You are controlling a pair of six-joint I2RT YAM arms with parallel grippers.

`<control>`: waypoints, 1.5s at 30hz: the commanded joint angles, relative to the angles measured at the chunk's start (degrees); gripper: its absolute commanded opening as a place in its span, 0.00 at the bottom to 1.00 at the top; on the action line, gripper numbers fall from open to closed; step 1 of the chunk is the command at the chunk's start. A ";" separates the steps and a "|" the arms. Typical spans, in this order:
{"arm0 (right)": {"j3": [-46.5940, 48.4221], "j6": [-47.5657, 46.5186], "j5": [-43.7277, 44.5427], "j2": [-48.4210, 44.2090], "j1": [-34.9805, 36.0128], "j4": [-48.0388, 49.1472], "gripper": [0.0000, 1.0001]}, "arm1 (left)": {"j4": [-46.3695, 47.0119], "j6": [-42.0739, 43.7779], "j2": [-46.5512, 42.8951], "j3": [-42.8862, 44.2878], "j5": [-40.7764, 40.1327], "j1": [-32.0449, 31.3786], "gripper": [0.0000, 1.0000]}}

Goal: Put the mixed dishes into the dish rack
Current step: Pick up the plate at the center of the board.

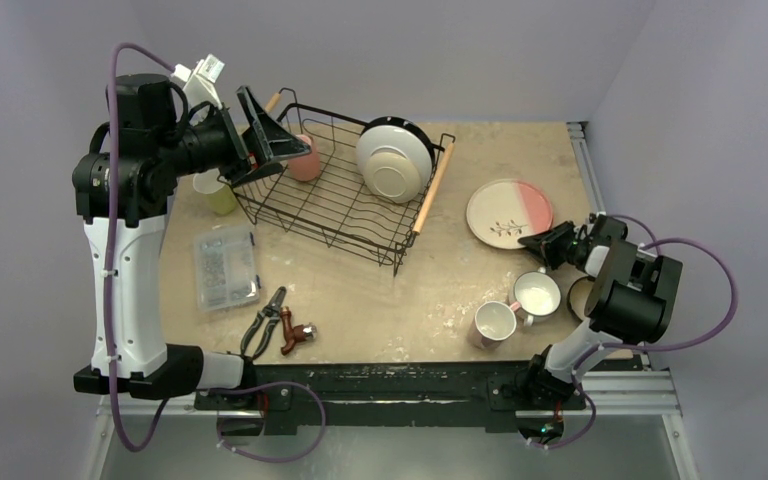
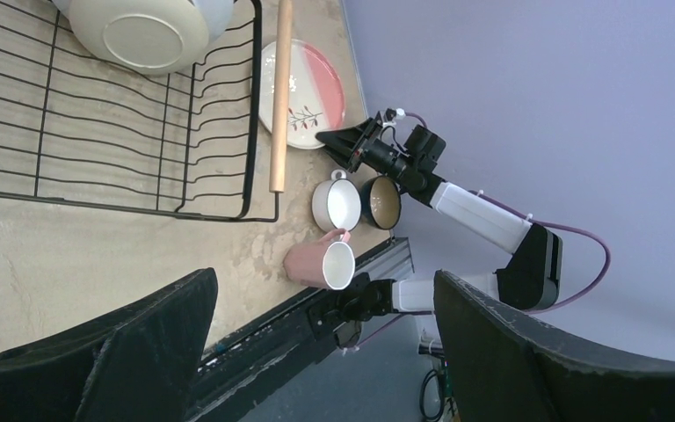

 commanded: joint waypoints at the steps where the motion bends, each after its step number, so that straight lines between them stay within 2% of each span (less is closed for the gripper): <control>1: 1.01 0.55 -2.16 -2.99 -0.26 -2.00 0.09 | 2.98 -0.58 -1.18 -0.48 1.30 -0.21 0.92; 12: 3.29 -0.68 -5.76 -5.45 -0.79 -8.70 0.00 | 3.52 -0.70 -1.24 -0.64 1.84 -0.21 0.92; 29: 13.54 -0.71 -8.85 -4.33 -1.16 -17.78 0.00 | 3.63 -0.78 -0.49 0.65 2.02 -0.21 0.92; 35: 11.84 4.98 -11.71 -5.89 -1.24 -6.39 0.00 | 3.54 -0.87 -0.29 0.92 2.13 -0.21 0.92; 40: 9.57 7.27 -10.68 -7.07 -1.26 0.59 0.00 | 3.36 -0.71 -0.50 0.86 1.95 -0.21 0.92; 45: 5.96 11.76 -11.49 -6.84 -1.24 11.92 0.00 | 3.38 -0.65 -0.78 0.33 1.93 -0.21 0.92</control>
